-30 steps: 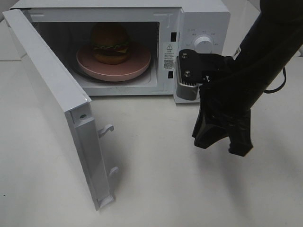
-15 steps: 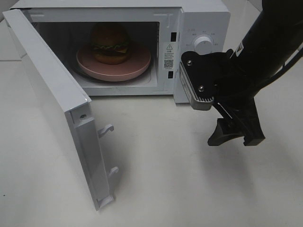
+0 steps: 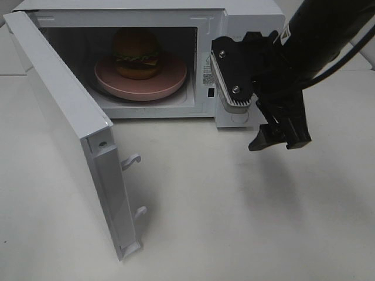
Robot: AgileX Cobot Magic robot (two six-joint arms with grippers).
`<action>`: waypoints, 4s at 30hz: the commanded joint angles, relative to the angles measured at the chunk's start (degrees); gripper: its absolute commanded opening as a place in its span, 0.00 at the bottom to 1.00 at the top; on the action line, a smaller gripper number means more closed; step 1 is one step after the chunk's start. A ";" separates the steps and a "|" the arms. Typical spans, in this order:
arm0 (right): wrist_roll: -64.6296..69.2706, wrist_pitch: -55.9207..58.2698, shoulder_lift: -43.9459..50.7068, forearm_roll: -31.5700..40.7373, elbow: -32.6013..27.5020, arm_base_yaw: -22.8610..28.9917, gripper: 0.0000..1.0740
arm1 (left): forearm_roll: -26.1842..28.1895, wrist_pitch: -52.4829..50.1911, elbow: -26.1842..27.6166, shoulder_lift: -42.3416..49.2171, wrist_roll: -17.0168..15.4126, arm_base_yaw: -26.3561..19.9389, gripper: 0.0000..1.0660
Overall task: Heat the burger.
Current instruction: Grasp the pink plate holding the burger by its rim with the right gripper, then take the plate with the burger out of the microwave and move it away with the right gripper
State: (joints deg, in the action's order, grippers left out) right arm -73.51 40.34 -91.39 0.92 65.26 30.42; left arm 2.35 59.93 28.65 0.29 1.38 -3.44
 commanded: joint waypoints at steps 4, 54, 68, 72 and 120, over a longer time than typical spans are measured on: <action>0.86 -1.55 -2.98 -2.18 3.55 1.83 0.86 | 0.11 -0.52 -0.17 1.09 -0.17 -0.11 0.92; 4.81 -12.95 -34.61 -3.61 34.09 5.16 0.80 | 0.11 -0.52 -0.17 1.09 -0.17 -0.11 0.92; 5.21 -7.85 -43.32 -4.13 46.52 5.16 0.79 | 0.11 -0.52 -0.17 1.09 -0.17 -0.11 0.92; 6.88 -6.42 -44.86 -6.76 49.85 5.16 0.79 | 0.11 -0.52 -0.17 1.09 -0.17 -0.11 0.92; 6.30 -6.65 -46.18 -6.88 51.45 5.16 0.00 | 0.11 -0.52 -0.17 1.09 -0.17 -0.11 0.92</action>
State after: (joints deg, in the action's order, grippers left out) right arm -66.41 33.69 -138.66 -6.88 116.83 35.01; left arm 2.35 59.93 28.65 0.29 1.38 -3.44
